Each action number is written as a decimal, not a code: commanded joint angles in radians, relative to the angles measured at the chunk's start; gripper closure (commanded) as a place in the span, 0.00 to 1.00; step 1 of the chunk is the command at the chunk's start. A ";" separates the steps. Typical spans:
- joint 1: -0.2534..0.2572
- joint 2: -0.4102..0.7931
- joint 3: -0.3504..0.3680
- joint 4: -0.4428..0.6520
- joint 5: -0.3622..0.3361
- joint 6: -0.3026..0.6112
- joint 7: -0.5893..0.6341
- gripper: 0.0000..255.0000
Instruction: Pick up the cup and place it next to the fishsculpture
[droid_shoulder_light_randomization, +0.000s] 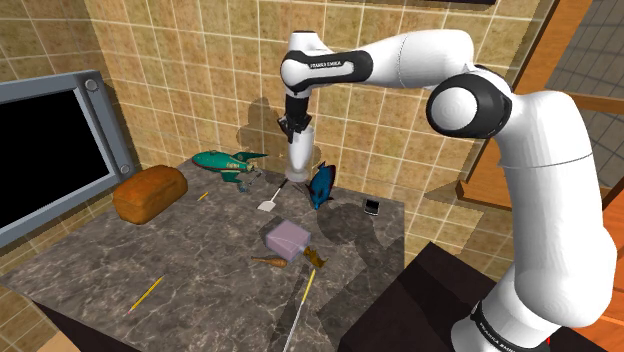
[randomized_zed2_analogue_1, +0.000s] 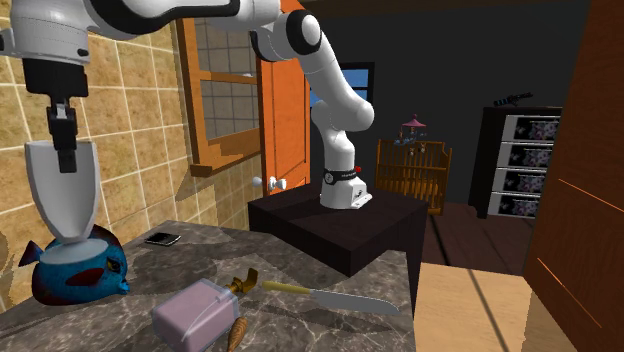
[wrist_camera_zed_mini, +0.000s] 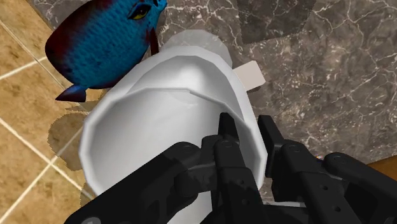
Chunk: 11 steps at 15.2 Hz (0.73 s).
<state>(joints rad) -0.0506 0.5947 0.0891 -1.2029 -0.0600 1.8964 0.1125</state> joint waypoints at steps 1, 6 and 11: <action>-0.002 0.000 0.000 -0.027 0.000 0.030 0.000 1.00; -0.003 0.008 -0.001 -0.081 -0.002 0.092 0.001 1.00; -0.003 0.023 -0.002 -0.126 -0.004 0.151 0.003 1.00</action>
<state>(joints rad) -0.0537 0.6131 0.0869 -1.3238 -0.0631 2.0360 0.1160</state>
